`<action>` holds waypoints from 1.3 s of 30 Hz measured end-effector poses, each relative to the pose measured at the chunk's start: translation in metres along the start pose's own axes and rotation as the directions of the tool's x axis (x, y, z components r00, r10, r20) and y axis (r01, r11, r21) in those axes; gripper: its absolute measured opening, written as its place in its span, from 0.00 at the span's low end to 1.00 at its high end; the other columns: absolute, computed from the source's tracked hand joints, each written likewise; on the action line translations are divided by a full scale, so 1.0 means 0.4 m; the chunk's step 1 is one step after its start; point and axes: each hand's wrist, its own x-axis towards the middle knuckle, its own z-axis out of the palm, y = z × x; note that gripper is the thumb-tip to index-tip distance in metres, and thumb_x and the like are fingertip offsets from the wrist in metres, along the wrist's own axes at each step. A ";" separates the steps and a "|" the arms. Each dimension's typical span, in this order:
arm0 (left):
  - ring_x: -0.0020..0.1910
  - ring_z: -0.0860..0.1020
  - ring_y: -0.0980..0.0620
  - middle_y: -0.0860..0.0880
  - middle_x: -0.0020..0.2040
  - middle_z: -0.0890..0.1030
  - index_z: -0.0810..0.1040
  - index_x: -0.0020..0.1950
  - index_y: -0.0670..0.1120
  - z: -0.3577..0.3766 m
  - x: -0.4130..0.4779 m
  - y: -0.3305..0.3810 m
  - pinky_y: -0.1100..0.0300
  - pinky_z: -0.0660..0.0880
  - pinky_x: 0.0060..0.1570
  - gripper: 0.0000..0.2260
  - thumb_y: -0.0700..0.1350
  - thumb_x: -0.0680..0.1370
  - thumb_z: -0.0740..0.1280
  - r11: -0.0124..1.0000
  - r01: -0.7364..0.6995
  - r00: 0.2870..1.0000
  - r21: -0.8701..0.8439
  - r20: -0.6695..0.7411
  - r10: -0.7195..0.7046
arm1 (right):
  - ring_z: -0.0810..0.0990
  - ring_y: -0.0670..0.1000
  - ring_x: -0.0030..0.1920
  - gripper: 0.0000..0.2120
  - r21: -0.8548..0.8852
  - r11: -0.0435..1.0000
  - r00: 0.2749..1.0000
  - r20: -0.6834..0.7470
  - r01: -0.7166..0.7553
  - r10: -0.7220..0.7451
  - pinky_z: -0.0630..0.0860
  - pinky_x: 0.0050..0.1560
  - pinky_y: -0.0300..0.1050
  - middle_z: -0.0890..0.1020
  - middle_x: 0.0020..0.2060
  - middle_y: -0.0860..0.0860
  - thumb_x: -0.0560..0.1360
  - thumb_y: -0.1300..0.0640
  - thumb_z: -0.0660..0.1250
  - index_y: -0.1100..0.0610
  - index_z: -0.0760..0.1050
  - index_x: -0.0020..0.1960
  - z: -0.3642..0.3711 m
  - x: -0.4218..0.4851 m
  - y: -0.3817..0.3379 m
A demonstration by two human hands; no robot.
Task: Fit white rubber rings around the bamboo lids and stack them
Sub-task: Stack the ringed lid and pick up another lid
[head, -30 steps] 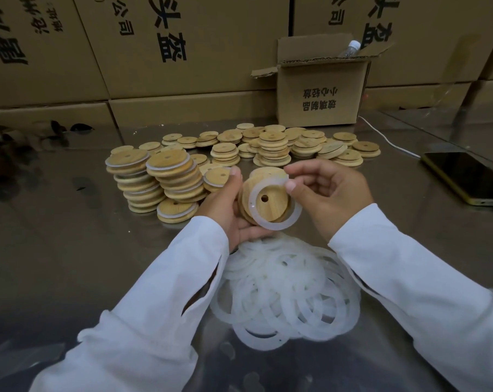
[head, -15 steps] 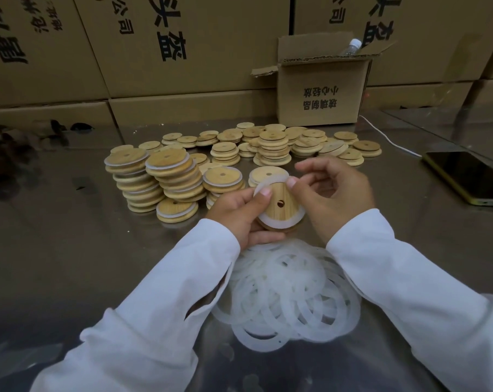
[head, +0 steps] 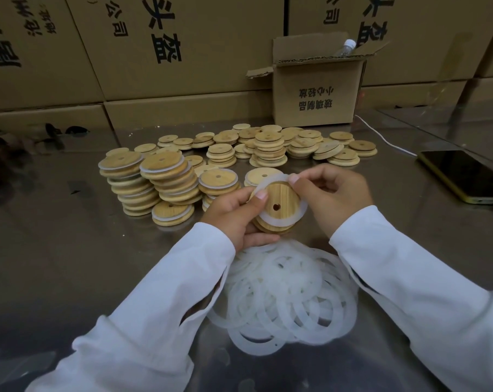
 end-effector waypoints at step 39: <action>0.43 0.83 0.48 0.44 0.48 0.81 0.78 0.48 0.50 0.002 0.003 0.001 0.58 0.80 0.36 0.08 0.44 0.79 0.59 0.993 -0.107 0.989 0.057 -0.095 0.112 | 0.79 0.40 0.36 0.09 -0.039 0.991 0.992 0.006 0.124 -0.124 0.74 0.40 0.32 0.81 0.31 0.40 0.70 0.56 0.71 0.47 0.77 0.33 0.003 -0.003 0.008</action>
